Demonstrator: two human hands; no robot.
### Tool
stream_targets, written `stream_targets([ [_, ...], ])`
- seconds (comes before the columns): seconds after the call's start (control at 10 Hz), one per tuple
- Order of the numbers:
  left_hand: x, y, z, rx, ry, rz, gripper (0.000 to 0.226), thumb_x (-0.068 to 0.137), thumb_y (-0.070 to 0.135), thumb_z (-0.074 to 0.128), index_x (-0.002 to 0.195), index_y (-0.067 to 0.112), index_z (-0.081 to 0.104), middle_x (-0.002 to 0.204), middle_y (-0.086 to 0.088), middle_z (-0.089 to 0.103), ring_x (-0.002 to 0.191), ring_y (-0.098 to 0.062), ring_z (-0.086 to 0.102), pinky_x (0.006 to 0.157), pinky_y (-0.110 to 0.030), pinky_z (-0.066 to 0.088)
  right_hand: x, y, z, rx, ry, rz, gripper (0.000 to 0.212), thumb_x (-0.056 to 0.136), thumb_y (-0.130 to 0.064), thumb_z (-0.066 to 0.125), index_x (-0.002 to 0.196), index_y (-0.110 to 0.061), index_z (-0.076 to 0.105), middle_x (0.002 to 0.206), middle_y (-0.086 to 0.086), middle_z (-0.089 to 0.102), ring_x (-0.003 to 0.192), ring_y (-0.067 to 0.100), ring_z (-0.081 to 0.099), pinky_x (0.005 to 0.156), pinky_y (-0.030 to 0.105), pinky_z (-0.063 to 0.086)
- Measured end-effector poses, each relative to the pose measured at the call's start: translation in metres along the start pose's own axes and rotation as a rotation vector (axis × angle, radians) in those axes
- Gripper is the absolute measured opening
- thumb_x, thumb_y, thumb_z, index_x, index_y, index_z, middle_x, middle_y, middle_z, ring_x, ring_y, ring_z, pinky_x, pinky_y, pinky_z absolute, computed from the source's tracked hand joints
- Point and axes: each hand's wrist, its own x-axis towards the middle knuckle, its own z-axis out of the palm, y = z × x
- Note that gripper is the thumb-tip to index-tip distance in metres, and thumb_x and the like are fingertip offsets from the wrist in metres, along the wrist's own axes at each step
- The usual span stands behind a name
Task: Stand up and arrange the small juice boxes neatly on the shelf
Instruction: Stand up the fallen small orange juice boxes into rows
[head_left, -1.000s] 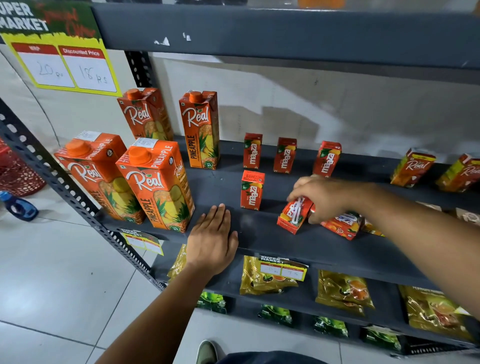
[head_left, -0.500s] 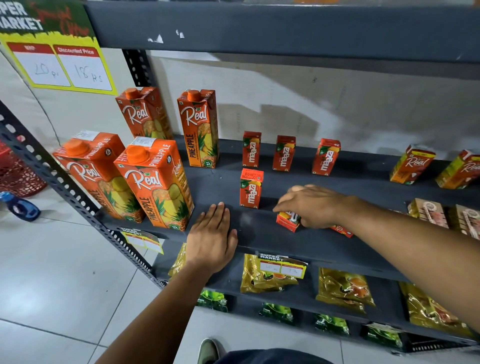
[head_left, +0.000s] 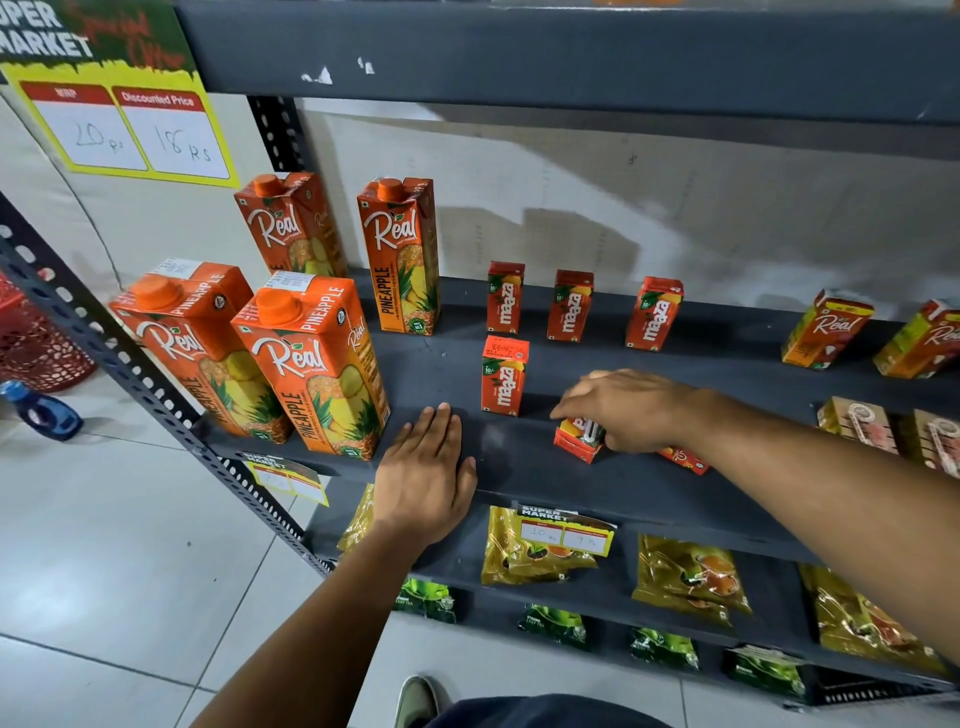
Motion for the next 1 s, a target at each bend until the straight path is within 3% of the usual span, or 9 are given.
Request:
stream_targets([
  [0.2, 0.0004, 0.0006, -0.0002, 0.001, -0.004, -0.006, 0.058, 0.091, 0.038, 0.035, 0.13, -0.001, 0.054, 0.139, -0.02, 0.05, 0.129, -0.035, 0.047, 0.106, -0.047, 0.036, -0.0017, 0.0119, -0.0063, 0.08, -0.024, 0.108, 0.074, 0.077, -0.02, 0.071, 0.141, -0.03, 0.038, 0.138, -0.001, 0.047, 0.13, 0.02, 0.04, 0.1, 0.04, 0.041],
  [0.6, -0.0004, 0.0, -0.0002, 0.005, -0.01, -0.009, 0.059, 0.091, 0.038, 0.034, 0.131, 0.0, 0.053, 0.14, -0.019, 0.05, 0.13, -0.034, 0.046, 0.107, -0.046, 0.035, 0.0013, 0.0094, -0.0076, 0.152, -0.06, 0.196, 0.068, 0.079, -0.014, 0.071, 0.14, -0.025, 0.042, 0.136, 0.0, 0.047, 0.122, 0.021, 0.048, 0.095, 0.037, 0.046],
  [0.8, -0.0006, 0.0005, -0.0008, 0.004, -0.009, -0.008, 0.059, 0.091, 0.038, 0.034, 0.131, 0.0, 0.053, 0.14, -0.019, 0.049, 0.13, -0.034, 0.046, 0.107, -0.046, 0.035, 0.002, 0.0103, -0.0099, 0.149, -0.059, 0.199, 0.059, 0.079, -0.016, 0.072, 0.133, -0.026, 0.049, 0.128, 0.0, 0.052, 0.114, 0.02, 0.052, 0.091, 0.04, 0.049],
  [1.0, -0.0006, 0.0006, -0.001, 0.007, -0.012, -0.006, 0.059, 0.091, 0.038, 0.033, 0.131, 0.0, 0.053, 0.14, -0.019, 0.049, 0.13, -0.034, 0.046, 0.107, -0.046, 0.035, 0.0009, 0.0115, -0.0092, 0.101, -0.045, 0.161, 0.063, 0.077, -0.017, 0.072, 0.134, -0.03, 0.047, 0.135, 0.0, 0.049, 0.123, 0.021, 0.046, 0.097, 0.041, 0.044],
])
